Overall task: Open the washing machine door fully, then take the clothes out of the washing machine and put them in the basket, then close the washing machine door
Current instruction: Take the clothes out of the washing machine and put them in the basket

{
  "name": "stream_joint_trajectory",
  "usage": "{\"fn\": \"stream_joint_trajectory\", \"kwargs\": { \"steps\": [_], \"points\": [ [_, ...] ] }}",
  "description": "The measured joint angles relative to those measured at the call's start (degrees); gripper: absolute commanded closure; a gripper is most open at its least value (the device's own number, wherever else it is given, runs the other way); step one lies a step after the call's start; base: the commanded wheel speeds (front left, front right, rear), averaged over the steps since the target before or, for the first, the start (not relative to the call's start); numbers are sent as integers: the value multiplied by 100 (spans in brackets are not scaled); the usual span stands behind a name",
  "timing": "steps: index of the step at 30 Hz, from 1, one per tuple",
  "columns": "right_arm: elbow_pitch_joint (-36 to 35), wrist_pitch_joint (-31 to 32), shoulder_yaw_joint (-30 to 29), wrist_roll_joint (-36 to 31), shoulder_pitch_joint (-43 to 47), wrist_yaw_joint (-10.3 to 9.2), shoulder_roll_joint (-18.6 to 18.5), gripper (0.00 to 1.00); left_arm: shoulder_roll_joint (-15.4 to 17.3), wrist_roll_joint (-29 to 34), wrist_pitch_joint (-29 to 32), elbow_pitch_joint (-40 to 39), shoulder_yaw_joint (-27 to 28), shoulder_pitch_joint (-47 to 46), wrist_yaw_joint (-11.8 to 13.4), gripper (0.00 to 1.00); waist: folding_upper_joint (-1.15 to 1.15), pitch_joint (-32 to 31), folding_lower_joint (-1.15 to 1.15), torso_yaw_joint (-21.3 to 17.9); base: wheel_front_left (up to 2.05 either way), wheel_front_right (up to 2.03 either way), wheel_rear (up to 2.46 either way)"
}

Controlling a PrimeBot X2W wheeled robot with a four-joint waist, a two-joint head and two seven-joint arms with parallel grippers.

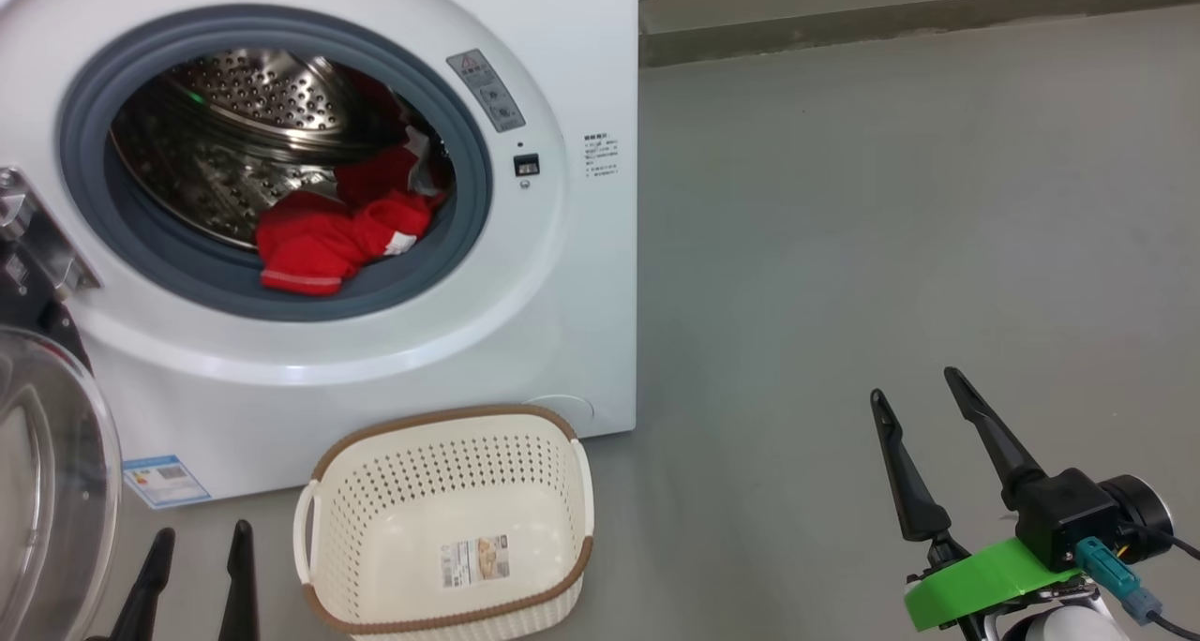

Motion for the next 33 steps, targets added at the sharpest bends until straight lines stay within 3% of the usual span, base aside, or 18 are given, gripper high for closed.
{"fn": "stream_joint_trajectory", "kwargs": {
  "steps": [15,33],
  "points": [
    [52,0,48,-16,9,0,1,0,2,-57,7,-100,-92,-5,-14,0,0,22,0,32,163,-163,0],
    [90,0,58,-15,9,0,2,0,7,-59,107,-172,-168,-5,51,0,0,79,0,129,16,-16,0]
  ]
}}
